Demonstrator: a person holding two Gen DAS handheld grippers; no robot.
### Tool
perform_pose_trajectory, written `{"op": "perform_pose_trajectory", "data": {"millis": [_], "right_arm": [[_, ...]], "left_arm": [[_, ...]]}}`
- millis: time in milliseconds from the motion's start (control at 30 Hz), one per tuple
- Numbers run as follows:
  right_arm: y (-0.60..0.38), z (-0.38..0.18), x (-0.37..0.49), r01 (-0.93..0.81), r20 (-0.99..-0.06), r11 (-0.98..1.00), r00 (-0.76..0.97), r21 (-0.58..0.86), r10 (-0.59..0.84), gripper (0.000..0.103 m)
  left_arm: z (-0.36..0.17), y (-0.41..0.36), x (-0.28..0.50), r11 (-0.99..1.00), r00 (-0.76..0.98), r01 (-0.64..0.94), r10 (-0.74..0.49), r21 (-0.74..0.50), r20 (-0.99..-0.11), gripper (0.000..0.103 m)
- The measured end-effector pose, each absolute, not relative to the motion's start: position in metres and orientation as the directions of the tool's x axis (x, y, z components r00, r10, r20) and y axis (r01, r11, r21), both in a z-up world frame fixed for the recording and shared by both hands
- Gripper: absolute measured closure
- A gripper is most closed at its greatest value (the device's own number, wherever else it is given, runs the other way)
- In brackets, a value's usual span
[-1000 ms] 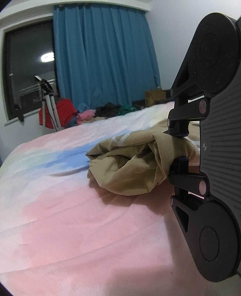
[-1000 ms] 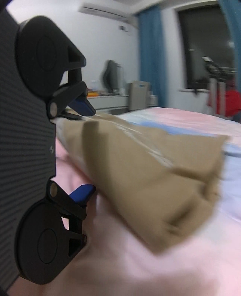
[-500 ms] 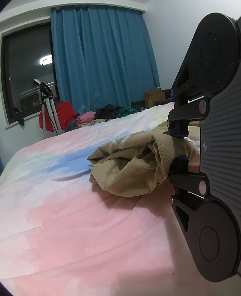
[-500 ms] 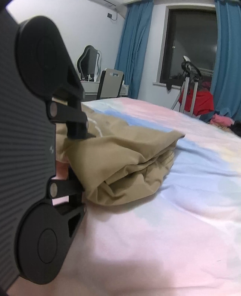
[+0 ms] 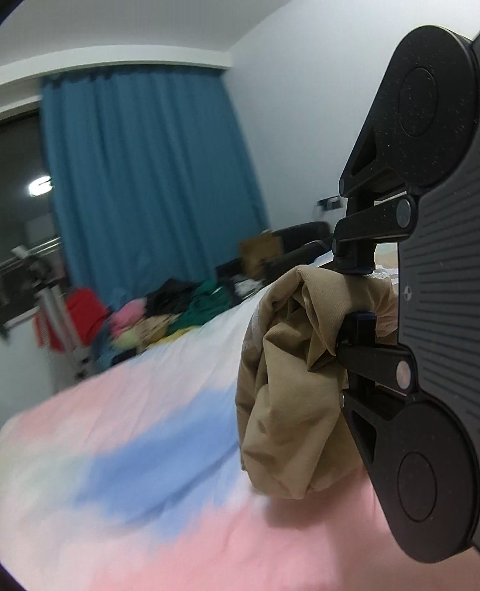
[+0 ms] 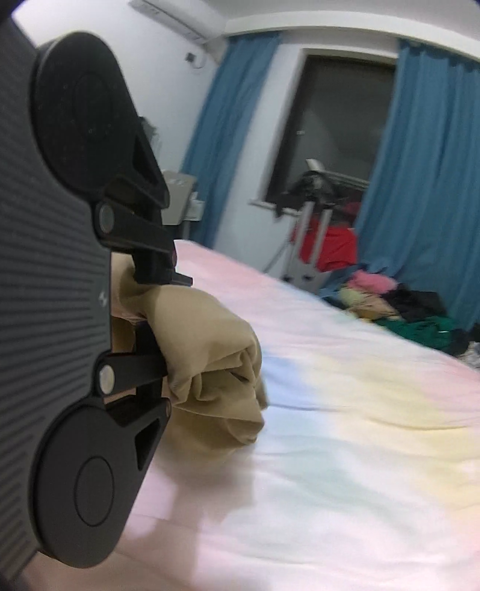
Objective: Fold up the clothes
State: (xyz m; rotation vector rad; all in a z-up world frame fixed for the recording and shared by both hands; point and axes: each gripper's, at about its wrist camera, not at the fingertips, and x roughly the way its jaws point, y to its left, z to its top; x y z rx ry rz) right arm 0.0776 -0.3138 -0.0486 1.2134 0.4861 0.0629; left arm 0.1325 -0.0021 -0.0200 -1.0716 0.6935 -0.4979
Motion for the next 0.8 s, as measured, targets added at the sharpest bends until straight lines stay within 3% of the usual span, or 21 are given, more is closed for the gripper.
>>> {"op": "perform_pose_trajectory", "data": {"millis": [467, 633, 800], "right_arm": [[-0.505, 0.002, 0.218, 0.294, -0.295, 0.557, 0.951, 0.777, -0.091, 0.084], [-0.526, -0.038, 0.244, 0.36, -0.353, 0.583, 0.926, 0.728, -0.132, 0.084], [-0.508, -0.104, 0.239, 0.428, -0.458, 0.57, 0.883, 0.701, -0.1, 0.083]], "left_arm": [[0.003, -0.238, 0.356, 0.487, 0.559, 0.238, -0.776, -0.841, -0.292, 0.085], [-0.042, -0.278, 0.395, 0.576, 0.533, 0.214, -0.746, -0.789, -0.4, 0.085], [-0.104, -0.266, 0.376, 0.66, 0.474, 0.235, -0.719, -0.714, -0.508, 0.084]]}}
